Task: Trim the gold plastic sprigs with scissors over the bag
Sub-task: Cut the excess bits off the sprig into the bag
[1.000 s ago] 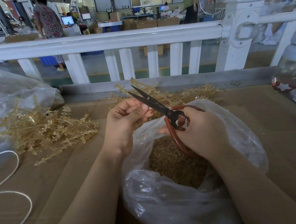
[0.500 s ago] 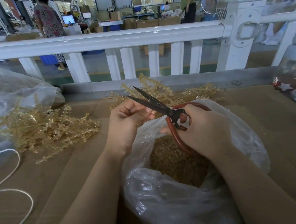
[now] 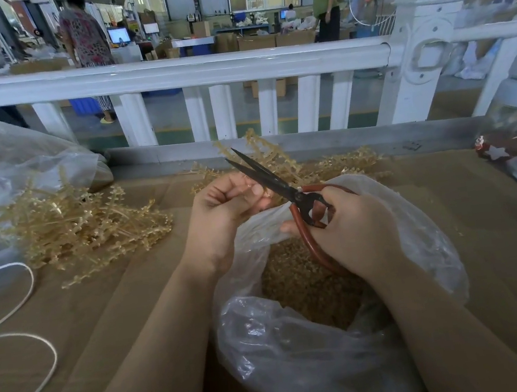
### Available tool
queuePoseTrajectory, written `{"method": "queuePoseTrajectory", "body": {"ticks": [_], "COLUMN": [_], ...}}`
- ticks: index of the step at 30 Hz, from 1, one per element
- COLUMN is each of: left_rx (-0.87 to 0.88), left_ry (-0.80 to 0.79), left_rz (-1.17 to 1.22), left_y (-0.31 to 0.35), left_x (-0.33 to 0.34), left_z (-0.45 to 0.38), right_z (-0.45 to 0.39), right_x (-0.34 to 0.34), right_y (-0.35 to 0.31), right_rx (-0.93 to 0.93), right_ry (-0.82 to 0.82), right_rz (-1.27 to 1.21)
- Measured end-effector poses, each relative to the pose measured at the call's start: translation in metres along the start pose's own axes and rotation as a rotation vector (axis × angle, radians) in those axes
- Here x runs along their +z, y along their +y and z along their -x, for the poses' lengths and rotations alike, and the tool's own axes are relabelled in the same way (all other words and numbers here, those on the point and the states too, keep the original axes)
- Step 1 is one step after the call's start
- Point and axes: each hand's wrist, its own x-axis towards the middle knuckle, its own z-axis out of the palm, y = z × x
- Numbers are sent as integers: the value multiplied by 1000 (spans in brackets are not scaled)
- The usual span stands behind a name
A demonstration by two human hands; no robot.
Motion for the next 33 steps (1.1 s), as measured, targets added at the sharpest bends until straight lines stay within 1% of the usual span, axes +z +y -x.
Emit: {"method": "queuePoseTrajectory", "body": {"ticks": [3,5,8,11,14,18,21,24,26,29,33], "left_rx": [-91,-137,-168,-199,-225,-232,-196,-171,-179,-219,-227], "left_ry": [16,5,-34,-29,-31,-51,-98,-99,-67,21,57], "left_rz": [75,11,-72,-49,3,-17,159,207,173,6,-43], "left_y": [3,2,-1,-2,-3,-3,0,3,3,2,0], "left_x": [4,7,11,13,14,16,23,28,25,17,12], "left_z": [1,2,4,4,5,5,8,11,9,6,4], "right_z": [1,0,-2,-4,-6,-7,-7,-6,-5,-5,-4], "right_x": [-1,-2,-4,-7,-9,-9,-9,-10,-11,-13,-13], "right_y": [-3,-6,-10,-11,-10,-9,-11,-13,-15,-16,-17], "right_rx": [100,168,258,332,367,352,365,343,333,318,297], "right_ry": [-18,-48,-92,-132,-156,-170,-171,-157,-139,-121,-141], "right_rz": [-208,-338,-486,-636,-737,-786,-805,-800,-787,-783,-763]}}
